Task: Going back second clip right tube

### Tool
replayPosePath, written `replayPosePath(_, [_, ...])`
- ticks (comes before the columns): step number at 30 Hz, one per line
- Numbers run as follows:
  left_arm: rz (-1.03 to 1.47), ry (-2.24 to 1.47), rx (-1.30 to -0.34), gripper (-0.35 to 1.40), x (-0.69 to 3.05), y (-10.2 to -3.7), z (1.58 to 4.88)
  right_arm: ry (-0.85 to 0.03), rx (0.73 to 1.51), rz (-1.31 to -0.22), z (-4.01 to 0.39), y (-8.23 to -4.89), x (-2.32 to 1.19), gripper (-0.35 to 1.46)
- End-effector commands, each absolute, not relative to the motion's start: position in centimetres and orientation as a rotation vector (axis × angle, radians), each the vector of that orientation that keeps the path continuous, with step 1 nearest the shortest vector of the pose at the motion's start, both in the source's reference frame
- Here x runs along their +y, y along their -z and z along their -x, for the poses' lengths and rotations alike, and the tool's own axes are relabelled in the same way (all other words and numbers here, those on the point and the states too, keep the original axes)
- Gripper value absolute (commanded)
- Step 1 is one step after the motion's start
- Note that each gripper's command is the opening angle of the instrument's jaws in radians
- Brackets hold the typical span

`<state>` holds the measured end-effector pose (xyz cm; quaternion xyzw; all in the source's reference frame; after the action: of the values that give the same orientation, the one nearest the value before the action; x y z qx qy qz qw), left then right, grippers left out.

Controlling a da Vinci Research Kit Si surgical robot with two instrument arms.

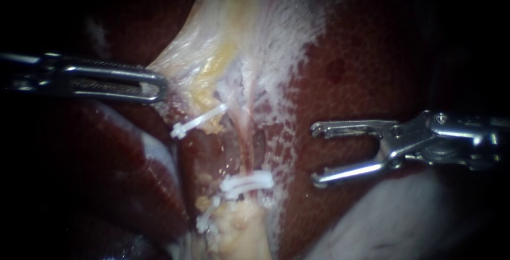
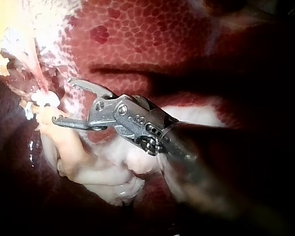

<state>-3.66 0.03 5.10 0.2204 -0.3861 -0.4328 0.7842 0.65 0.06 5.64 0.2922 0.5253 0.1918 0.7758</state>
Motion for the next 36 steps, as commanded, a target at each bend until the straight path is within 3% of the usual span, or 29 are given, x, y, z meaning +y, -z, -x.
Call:
replayPosePath(1, [-0.479,0.937,-0.828,-0.35,0.02,-5.13,3.67,-0.410,1.138,-0.630,-0.65,-5.64,0.06,0.60])
replayPosePath(12, [-0.505,0.926,-0.808,-0.35,-0.10,-5.35,3.89,-0.380,1.149,-0.610,-0.63,-5.63,0.06,0.60])
replayPosePath(36, [-0.519,0.915,-0.805,-0.35,-0.14,-5.43,4.04,-0.346,1.160,-0.586,-0.64,-5.61,0.07,0.60])
